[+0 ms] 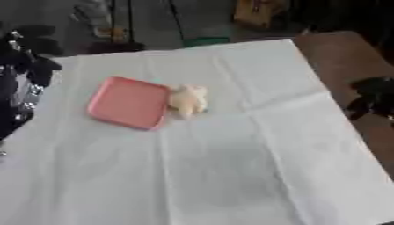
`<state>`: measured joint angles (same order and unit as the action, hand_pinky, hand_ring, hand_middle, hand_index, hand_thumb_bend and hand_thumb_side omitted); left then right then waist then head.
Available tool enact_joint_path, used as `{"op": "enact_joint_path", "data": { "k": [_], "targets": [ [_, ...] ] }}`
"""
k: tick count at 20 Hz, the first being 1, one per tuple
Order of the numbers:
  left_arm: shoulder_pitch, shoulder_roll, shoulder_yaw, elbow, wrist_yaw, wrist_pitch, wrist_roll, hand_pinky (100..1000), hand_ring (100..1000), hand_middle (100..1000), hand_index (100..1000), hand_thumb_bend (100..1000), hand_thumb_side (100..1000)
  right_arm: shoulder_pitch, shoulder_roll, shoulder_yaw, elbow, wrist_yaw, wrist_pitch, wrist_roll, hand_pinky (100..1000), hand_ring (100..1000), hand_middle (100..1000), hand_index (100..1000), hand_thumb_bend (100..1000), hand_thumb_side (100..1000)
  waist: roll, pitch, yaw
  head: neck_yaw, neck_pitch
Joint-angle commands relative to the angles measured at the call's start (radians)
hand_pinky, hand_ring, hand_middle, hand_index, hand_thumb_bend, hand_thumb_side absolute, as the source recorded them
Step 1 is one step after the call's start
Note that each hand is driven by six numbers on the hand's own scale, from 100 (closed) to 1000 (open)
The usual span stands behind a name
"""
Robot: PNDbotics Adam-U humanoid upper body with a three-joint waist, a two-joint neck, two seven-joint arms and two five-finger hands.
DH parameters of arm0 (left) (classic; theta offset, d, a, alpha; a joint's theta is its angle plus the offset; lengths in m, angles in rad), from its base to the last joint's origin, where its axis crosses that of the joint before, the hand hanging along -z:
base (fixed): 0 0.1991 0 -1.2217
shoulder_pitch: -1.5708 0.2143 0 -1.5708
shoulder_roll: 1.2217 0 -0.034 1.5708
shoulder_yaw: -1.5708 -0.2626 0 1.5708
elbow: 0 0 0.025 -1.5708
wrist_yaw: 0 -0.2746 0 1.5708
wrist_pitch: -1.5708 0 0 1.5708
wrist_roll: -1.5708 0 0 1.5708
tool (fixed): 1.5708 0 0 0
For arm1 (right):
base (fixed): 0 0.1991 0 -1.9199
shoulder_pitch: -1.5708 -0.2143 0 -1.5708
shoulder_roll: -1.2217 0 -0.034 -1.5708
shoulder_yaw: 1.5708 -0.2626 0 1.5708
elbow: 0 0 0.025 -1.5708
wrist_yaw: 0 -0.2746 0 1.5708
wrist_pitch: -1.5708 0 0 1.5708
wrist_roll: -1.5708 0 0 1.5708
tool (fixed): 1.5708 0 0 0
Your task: Pick up objects on the table and place them in the box.
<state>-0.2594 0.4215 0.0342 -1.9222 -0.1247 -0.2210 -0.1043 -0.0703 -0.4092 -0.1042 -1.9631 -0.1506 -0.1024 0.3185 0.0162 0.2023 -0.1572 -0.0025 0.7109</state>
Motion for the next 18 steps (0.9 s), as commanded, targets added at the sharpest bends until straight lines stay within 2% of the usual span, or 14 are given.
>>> {"op": "enact_joint_path", "data": {
  "k": [1, 11, 14, 15, 18],
  "targets": [
    [-0.014, 0.024, 0.001, -0.020, -0.004, -0.002, -0.004, 623, 727, 819, 764, 328, 697, -0.005, -0.025, -0.007, -0.010, 0.005, -0.001, -0.002, 526, 611, 740, 700, 100, 922, -0.002, -0.012, -0.001, -0.002, -0.009],
    [-0.027, 0.034, -0.012, -0.020, -0.012, 0.000, -0.021, 628, 730, 820, 770, 331, 680, -0.004, -0.025, -0.005, -0.010, 0.006, -0.001, 0.000, 526, 611, 740, 700, 100, 922, -0.002, -0.013, -0.003, -0.001, -0.008],
    [-0.046, 0.048, -0.027, -0.011, -0.031, 0.014, -0.040, 638, 734, 823, 782, 353, 651, -0.003, -0.024, -0.005, -0.010, 0.006, -0.001, 0.000, 526, 611, 740, 700, 100, 922, -0.001, -0.013, -0.005, -0.005, -0.004],
    [-0.054, 0.054, -0.033, -0.007, -0.044, 0.020, -0.049, 664, 743, 832, 811, 380, 630, -0.004, -0.024, -0.005, -0.010, 0.006, -0.001, 0.001, 526, 611, 740, 700, 100, 921, -0.001, -0.014, -0.006, -0.005, -0.004],
    [-0.082, 0.070, -0.054, 0.007, -0.089, 0.043, -0.088, 666, 744, 832, 813, 380, 629, -0.005, -0.025, -0.004, -0.010, 0.006, -0.001, 0.002, 526, 611, 740, 700, 100, 921, -0.001, -0.013, -0.006, -0.005, -0.003]
  ]
}}
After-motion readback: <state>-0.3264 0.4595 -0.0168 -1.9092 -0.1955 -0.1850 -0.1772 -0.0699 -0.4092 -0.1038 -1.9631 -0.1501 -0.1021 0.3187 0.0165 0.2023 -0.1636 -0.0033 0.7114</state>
